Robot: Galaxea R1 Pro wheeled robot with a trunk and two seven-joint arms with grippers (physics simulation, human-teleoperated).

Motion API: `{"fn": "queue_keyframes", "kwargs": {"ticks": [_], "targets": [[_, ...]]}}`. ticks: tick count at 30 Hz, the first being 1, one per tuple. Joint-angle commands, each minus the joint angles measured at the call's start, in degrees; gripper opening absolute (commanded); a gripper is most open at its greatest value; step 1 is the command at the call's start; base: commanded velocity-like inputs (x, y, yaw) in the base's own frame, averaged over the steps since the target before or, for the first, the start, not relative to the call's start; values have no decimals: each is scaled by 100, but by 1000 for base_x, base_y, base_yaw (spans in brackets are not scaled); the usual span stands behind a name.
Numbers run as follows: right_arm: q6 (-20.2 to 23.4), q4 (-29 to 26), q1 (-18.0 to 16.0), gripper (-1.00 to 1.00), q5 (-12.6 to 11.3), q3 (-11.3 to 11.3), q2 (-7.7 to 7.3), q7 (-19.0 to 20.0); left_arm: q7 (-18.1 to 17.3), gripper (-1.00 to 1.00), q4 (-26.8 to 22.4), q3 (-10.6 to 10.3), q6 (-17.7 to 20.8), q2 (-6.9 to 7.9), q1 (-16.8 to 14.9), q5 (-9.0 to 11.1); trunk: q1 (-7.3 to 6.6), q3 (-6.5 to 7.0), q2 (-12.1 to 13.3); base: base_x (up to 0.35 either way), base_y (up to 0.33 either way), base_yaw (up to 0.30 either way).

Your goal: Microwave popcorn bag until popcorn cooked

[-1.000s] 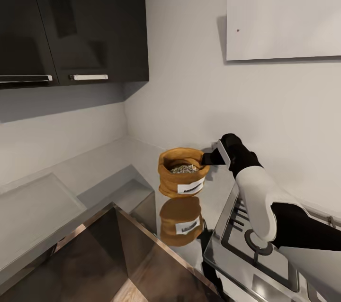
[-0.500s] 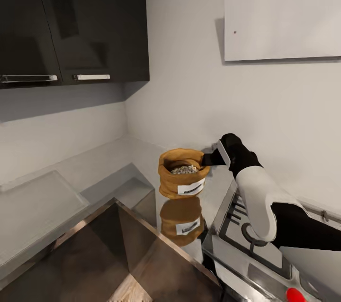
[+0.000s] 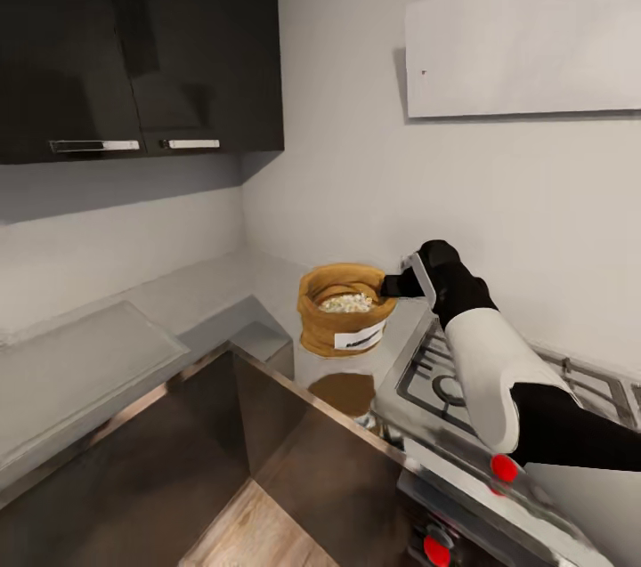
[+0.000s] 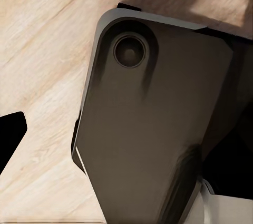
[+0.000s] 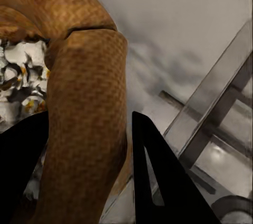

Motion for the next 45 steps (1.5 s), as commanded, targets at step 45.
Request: {"fn": "queue_keyframes", "kwargs": {"ticks": [45], "targets": [[19,-182,-4,-100,78,-29,-77,49,1,100,-8,42,-5,-2,2,3,-2,-7,-5,-347,0,0]]}}
